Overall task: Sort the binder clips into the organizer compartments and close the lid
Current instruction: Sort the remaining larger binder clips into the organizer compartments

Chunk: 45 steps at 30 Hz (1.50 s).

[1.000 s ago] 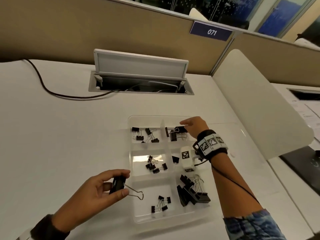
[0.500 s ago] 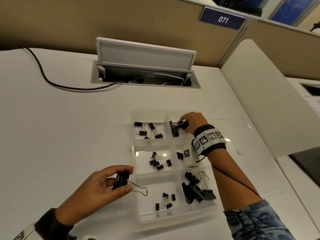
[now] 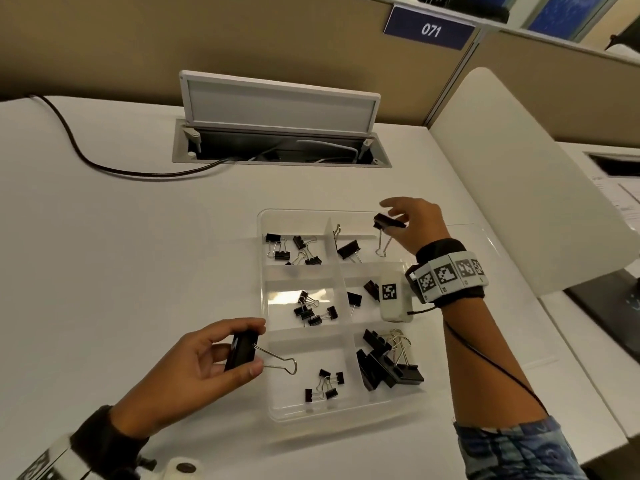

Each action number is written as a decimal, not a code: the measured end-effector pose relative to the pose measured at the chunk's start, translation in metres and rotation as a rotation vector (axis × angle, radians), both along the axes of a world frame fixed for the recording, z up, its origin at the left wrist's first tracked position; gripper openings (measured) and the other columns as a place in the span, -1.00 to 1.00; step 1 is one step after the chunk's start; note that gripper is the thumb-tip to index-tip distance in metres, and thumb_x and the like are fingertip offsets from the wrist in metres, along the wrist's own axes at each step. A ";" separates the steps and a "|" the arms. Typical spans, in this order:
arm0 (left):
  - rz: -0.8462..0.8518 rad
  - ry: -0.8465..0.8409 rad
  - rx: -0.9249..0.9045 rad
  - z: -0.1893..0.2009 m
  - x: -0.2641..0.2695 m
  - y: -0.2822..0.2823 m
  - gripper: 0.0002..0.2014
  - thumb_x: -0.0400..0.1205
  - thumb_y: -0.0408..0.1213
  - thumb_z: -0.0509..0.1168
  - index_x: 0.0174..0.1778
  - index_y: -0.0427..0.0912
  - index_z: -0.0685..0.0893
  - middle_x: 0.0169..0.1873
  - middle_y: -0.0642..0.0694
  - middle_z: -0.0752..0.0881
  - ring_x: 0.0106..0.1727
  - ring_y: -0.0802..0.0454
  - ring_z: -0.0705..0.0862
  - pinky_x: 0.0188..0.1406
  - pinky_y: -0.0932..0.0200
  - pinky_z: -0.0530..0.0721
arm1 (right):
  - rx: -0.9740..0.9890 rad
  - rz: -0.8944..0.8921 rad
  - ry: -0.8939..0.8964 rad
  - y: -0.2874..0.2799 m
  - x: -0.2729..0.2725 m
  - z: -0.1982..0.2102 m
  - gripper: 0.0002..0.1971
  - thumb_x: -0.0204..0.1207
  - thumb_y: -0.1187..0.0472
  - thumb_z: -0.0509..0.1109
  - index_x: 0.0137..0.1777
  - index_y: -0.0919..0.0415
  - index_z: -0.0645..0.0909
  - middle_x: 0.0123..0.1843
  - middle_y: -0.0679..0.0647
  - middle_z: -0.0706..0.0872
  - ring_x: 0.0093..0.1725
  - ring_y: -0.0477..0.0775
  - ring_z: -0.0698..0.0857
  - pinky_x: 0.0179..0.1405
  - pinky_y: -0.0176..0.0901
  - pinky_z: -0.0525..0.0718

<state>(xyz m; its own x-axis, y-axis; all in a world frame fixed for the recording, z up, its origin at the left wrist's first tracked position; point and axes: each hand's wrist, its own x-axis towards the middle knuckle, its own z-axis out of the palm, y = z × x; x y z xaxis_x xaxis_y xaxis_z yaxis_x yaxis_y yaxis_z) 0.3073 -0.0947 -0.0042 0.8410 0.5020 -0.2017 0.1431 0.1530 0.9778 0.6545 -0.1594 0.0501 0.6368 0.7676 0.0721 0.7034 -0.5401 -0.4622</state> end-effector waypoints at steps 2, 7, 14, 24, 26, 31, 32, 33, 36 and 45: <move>-0.032 -0.021 0.000 0.004 0.000 -0.002 -0.59 0.36 -0.14 0.51 0.13 0.20 0.70 0.20 0.13 0.72 0.12 -0.02 0.77 -0.01 0.39 0.67 | 0.094 -0.029 0.009 -0.013 -0.005 0.009 -0.59 0.40 0.33 0.49 0.27 0.19 0.62 0.04 0.20 0.78 -0.01 0.08 0.73 0.14 -0.27 0.56; -0.042 -0.126 -0.022 0.011 0.005 -0.008 -0.49 0.44 -0.41 0.38 0.33 -0.05 0.58 0.29 0.08 0.66 0.20 -0.05 0.74 0.06 0.31 0.68 | 0.216 -0.044 0.379 -0.044 -0.031 0.021 -0.57 0.50 0.40 0.30 0.34 0.04 0.53 0.11 0.11 0.63 0.02 0.11 0.69 0.05 -0.17 0.64; -0.009 -0.261 -0.084 0.016 0.017 -0.017 -0.27 0.37 -0.26 0.51 0.46 -0.11 0.39 0.41 0.02 0.56 0.27 -0.09 0.69 0.17 0.16 0.68 | 0.292 0.022 1.180 -0.052 -0.096 0.002 -0.83 0.37 0.11 0.22 -0.23 0.17 0.58 -0.32 0.04 0.55 -0.44 -0.05 0.48 -0.55 -0.33 0.50; -0.018 -0.257 -0.125 0.022 0.027 -0.026 -0.41 0.38 -0.53 0.43 0.35 -0.20 0.53 0.30 -0.01 0.65 0.20 -0.10 0.74 0.08 0.23 0.69 | 0.035 0.219 0.922 -0.064 -0.124 -0.004 -0.71 0.53 0.09 0.34 -0.41 0.06 0.71 -0.53 0.10 0.41 -0.61 -0.11 0.29 -0.61 -0.41 0.33; -0.020 -0.256 -0.139 0.020 0.029 -0.026 -0.42 0.40 -0.49 0.49 0.34 -0.16 0.54 0.30 0.01 0.65 0.16 -0.13 0.75 0.05 0.24 0.69 | 0.063 0.223 0.906 -0.067 -0.122 0.000 -0.73 0.54 0.10 0.33 -0.36 0.11 0.72 -0.53 0.08 0.41 -0.61 -0.11 0.29 -0.61 -0.40 0.32; 0.018 -0.202 -0.134 0.021 0.034 -0.030 -0.44 0.27 -0.25 0.57 0.20 -0.11 0.61 0.22 0.02 0.72 0.02 -0.13 0.81 -0.06 0.26 0.72 | 0.132 0.134 0.682 -0.075 -0.120 0.004 -0.61 0.59 0.04 0.23 -0.12 0.39 0.71 -0.70 -0.16 0.44 -0.68 -0.21 0.35 -0.54 -0.57 0.38; 0.030 -0.194 -0.128 0.021 0.034 -0.030 -0.49 0.28 -0.32 0.53 0.16 -0.11 0.62 0.19 0.04 0.73 0.00 -0.11 0.81 -0.08 0.26 0.73 | 0.163 0.077 0.657 -0.077 -0.117 0.006 -0.60 0.60 0.03 0.21 -0.10 0.38 0.70 -0.71 -0.20 0.49 -0.68 -0.25 0.40 -0.51 -0.57 0.39; 0.036 -0.186 -0.124 0.021 0.034 -0.030 -0.51 0.27 -0.39 0.51 0.13 -0.12 0.63 0.16 0.07 0.75 -0.02 -0.10 0.82 -0.09 0.27 0.73 | 0.196 0.019 0.652 -0.081 -0.112 0.008 -0.61 0.60 0.02 0.19 -0.09 0.34 0.70 -0.70 -0.23 0.51 -0.67 -0.28 0.42 -0.50 -0.56 0.39; 0.026 -0.158 -0.113 0.018 0.035 -0.029 -0.51 0.25 -0.42 0.50 0.11 -0.12 0.65 0.13 0.04 0.77 -0.03 -0.07 0.82 -0.08 0.27 0.74 | 0.277 -0.112 0.633 -0.095 -0.098 0.012 -0.68 0.55 -0.01 0.23 -0.18 0.21 0.68 -0.68 -0.19 0.50 -0.66 -0.29 0.44 -0.55 -0.49 0.45; -0.081 -0.109 -0.142 0.014 0.043 -0.038 -0.47 0.29 -0.36 0.49 0.22 -0.09 0.62 0.24 -0.06 0.68 0.05 -0.06 0.80 0.02 0.25 0.72 | 0.147 -0.275 0.407 -0.151 -0.082 -0.017 -0.82 0.39 0.13 0.51 -0.04 0.13 0.67 -0.16 0.12 0.72 -0.27 0.04 0.73 -0.43 -0.31 0.75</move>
